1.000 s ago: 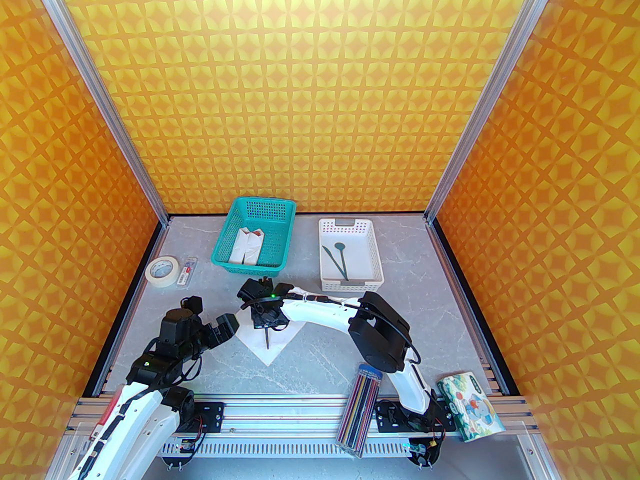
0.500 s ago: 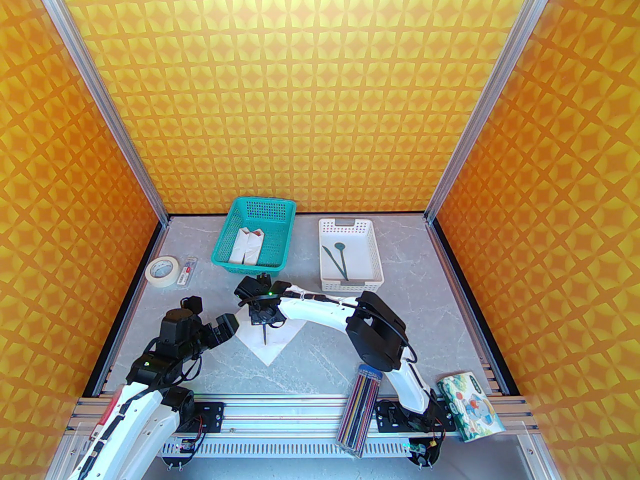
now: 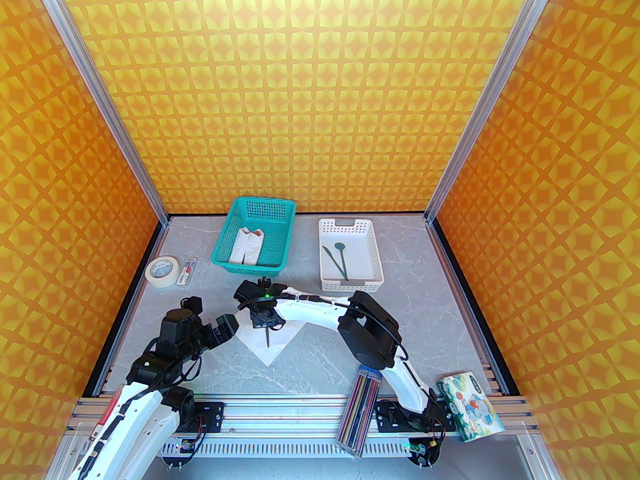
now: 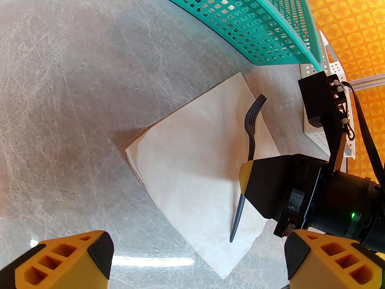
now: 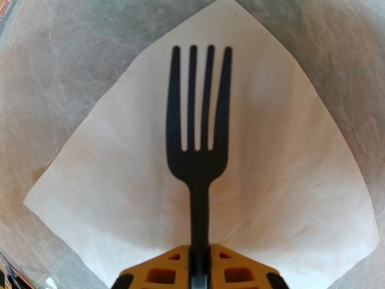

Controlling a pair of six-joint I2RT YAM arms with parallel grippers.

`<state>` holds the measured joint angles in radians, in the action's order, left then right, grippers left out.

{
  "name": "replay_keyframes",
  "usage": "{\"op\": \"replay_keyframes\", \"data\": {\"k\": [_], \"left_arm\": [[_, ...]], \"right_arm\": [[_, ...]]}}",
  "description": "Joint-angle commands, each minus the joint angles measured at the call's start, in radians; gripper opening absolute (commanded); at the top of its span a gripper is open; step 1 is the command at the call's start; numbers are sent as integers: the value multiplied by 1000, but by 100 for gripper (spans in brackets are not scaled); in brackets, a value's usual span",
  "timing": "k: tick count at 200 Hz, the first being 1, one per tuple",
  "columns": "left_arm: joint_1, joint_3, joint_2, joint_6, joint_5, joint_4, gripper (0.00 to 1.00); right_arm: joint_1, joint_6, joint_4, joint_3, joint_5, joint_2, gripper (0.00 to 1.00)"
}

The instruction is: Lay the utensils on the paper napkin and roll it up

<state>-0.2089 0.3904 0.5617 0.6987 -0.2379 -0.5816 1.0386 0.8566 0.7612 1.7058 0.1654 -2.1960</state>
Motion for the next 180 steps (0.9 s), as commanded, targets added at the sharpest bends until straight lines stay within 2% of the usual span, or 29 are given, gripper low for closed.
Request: {"op": "replay_keyframes", "data": {"k": [1, 180], "left_arm": [[-3, 4, -5, -20, 20, -18, 99], [-2, 22, 33, -35, 23, -20, 99]], "right_arm": [[5, 14, 18, 35, 34, -21, 15], [-11, 14, 40, 72, 52, -67, 16]]}}
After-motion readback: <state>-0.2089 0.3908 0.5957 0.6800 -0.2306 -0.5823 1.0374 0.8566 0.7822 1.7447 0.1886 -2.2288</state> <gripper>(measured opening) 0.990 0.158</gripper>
